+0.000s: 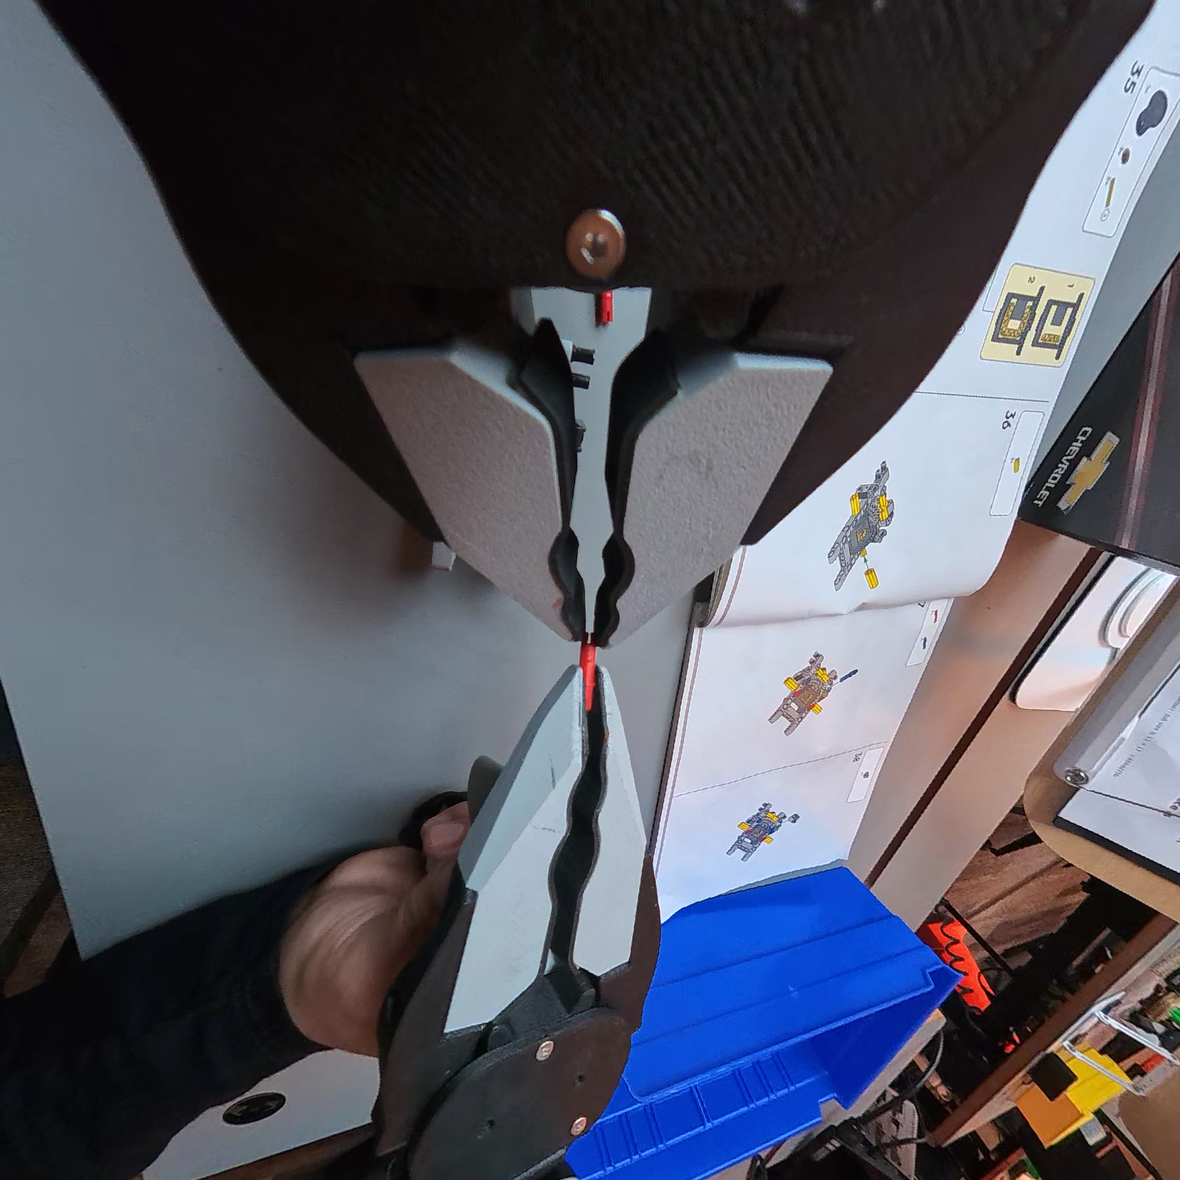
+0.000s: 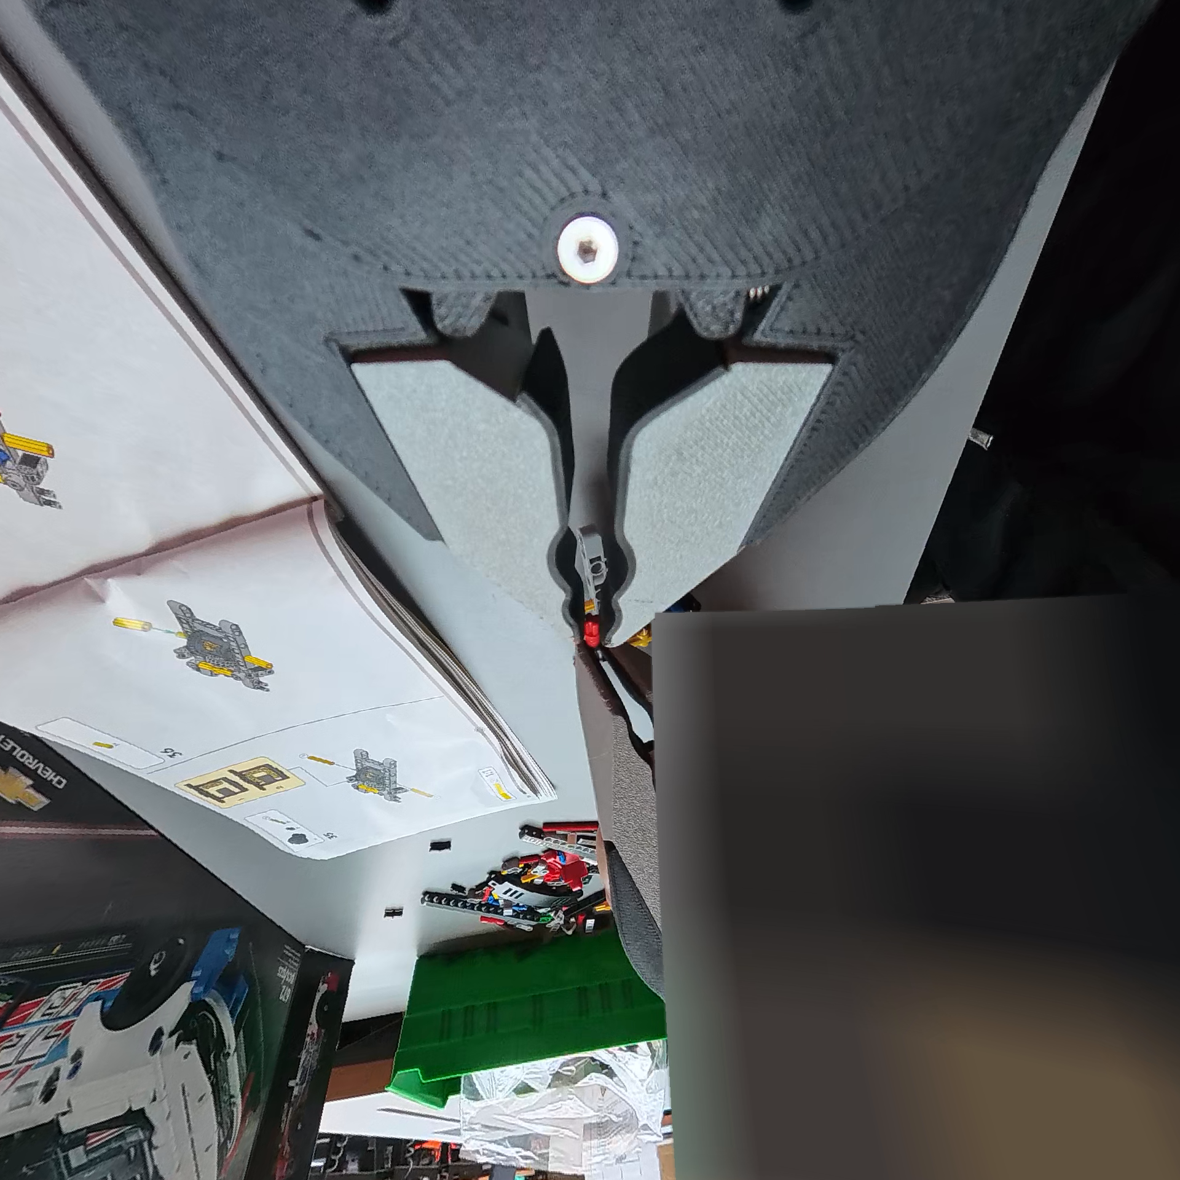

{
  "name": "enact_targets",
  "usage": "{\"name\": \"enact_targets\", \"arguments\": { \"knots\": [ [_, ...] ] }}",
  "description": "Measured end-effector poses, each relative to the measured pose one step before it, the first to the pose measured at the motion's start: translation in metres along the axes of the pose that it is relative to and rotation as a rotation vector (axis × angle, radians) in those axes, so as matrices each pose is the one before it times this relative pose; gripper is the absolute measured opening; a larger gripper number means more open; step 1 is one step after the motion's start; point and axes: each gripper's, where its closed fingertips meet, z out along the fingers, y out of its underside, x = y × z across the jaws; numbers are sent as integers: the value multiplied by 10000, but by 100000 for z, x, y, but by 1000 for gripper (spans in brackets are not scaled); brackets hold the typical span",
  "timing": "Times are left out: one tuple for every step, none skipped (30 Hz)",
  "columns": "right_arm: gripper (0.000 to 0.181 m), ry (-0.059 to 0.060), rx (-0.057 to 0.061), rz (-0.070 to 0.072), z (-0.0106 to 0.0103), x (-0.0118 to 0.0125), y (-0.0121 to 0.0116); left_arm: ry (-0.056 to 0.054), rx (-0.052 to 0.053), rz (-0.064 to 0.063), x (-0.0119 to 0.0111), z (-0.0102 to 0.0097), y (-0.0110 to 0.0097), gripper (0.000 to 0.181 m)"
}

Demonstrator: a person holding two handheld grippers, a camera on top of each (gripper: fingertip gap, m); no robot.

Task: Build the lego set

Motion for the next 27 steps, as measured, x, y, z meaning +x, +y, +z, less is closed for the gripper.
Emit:
{"name": "enact_targets", "arguments": {
  "knots": [
    [1,-1,9,7,-6,0,-10,5,22,-9,0,-13,-22,1],
    [0,13,4,13,-1,19,-6,22,-4,-35,-9,4,15,1],
    [1,56,54,14,-40,92,-77,-21,13,-48,-76,12,-14,1],
    [1,36,41,18,-86,111,-88,-30,65,-143,-164,60,-88,1],
    [1,-21,-71,27,-48,68,30,168,64,-120,55,89,-69,1],
    [1,5,-57,12,15,50,36,151,-24,-43,33,87,58,1],
    [1,12,62,-68,0,-27,-114,-29,160,66,-109,-129,-160,1],
    [1,-25,-61,-132,16,-114,7,89,153,157,81,-173,-151,2],
    [2,164,-303,-183,43,148,303,269,-190,19,185,-164,325,2],
    [1,348,-327,-327,-36,404,372,223,-398,-106,44,-173,751,0],
    [1,137,-299,-370,-81,130,300,503,-258,-181,426,-50,746,0],
    [2,-79,-318,-231,-45,-169,230,446,-228,-396,261,77,732,0],
    [2,-115,-280,-198,-1,-242,103,289,-228,-329,45,140,630,3],
    [2,-134,-268,-235,98,-296,53,191,-363,-235,-83,179,690,9],
    [2,-190,-398,-177,253,-337,169,-35,-295,-135,-318,119,500,14],
    [2,-141,-543,-101,395,-225,337,148,-193,-8,94,102,343,19],
    [2,-64,-510,-165,458,-150,264,164,-216,-55,150,132,303,20],
    [2,-16,-424,-273,486,-163,136,82,-162,-23,79,169,218,19],
    [2,29,-403,-308,498,-145,94,211,-197,-16,264,219,269,19],
    [2,32,-388,-319,465,-144,72,125,-143,-103,71,209,157,19],
    [2,44,-390,-330,382,-101,103,57,-114,-34,-54,153,171,19],
    [2,115,-372,-341,280,41,122,99,-74,-21,-52,65,158,17],
    [2,133,-334,-317,182,126,112,70,-4,-93,-139,-47,66,18],
    [2,43,-240,-228,91,54,0,103,72,-97,-54,-134,-18,18],
    [2,-44,-101,-119,-2,-1,-197,208,89,-47,175,-262,-62,18],
    [2,-54,-46,-60,-66,49,-259,35,138,-27,-28,-424,-150,18],
    [2,0,-58,-58,-115,170,-191,-48,187,-6,-129,-566,-236,18]
  ]
}}
